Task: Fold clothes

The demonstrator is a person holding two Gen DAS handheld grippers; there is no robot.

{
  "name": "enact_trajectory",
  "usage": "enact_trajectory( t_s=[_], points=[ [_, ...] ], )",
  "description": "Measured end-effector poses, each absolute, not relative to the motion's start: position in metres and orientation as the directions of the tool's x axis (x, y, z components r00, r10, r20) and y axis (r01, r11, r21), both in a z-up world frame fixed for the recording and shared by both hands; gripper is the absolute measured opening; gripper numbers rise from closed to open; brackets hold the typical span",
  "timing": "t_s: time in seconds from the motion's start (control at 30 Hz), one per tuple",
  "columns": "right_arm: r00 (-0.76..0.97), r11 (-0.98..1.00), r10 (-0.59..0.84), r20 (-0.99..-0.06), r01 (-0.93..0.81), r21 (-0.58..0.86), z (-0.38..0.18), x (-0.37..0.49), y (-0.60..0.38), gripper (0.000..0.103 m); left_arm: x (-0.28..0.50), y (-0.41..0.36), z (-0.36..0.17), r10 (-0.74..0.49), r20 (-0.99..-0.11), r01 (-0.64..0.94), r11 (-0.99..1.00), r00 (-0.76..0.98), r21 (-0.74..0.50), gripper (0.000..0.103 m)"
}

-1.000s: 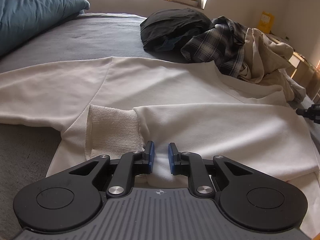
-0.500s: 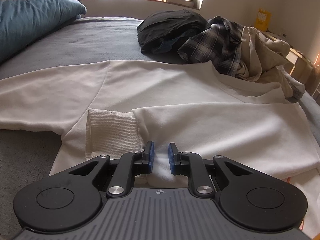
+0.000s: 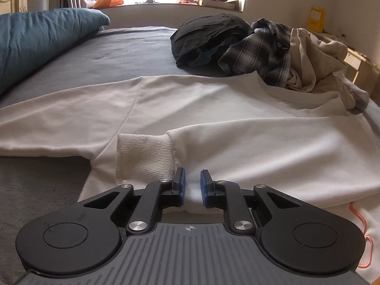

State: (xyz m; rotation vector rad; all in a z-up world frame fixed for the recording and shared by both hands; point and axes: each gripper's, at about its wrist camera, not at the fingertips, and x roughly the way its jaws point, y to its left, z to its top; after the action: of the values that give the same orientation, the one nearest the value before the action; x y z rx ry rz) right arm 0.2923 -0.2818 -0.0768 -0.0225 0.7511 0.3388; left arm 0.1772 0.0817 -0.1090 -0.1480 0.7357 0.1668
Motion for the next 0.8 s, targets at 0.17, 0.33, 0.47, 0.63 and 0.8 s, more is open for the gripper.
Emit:
enact_trajectory(
  t_s=[0.17, 0.33, 0.47, 0.63, 0.8],
  points=[
    [0.641, 0.961, 0.252, -0.725, -0.254, 0.110, -0.110, 0.336, -0.278, 0.010, 0.177, 0.084, -0.110, 0.090, -0.673, -0.202, 0.975, 0.734, -0.090, 0.016],
    [0.664, 0.953, 0.301, -0.685, -0.225, 0.201, -0.100, 0.351, -0.284, 0.010, 0.175, 0.088, -0.112, 0.070, -0.665, -0.190, 0.976, 0.744, -0.109, 0.016],
    [0.640, 0.952, 0.294, -0.710, -0.132, 0.275, -0.114, 0.384, -0.296, 0.009, 0.175, 0.090, -0.113, 0.058, -0.664, -0.192, 0.973, 0.745, -0.131, 0.016],
    [0.685, 0.943, 0.214, -0.696, 0.040, 0.329, -0.087, 0.418, -0.333, 0.010, 0.176, 0.093, -0.113, 0.050, -0.670, -0.194, 0.971, 0.741, -0.141, 0.016],
    [0.671, 0.947, 0.277, -0.688, -0.071, 0.312, -0.035, 0.391, -0.357, 0.012, 0.180, 0.094, -0.111, 0.041, -0.684, -0.191, 0.971, 0.729, -0.146, 0.016]
  ],
)
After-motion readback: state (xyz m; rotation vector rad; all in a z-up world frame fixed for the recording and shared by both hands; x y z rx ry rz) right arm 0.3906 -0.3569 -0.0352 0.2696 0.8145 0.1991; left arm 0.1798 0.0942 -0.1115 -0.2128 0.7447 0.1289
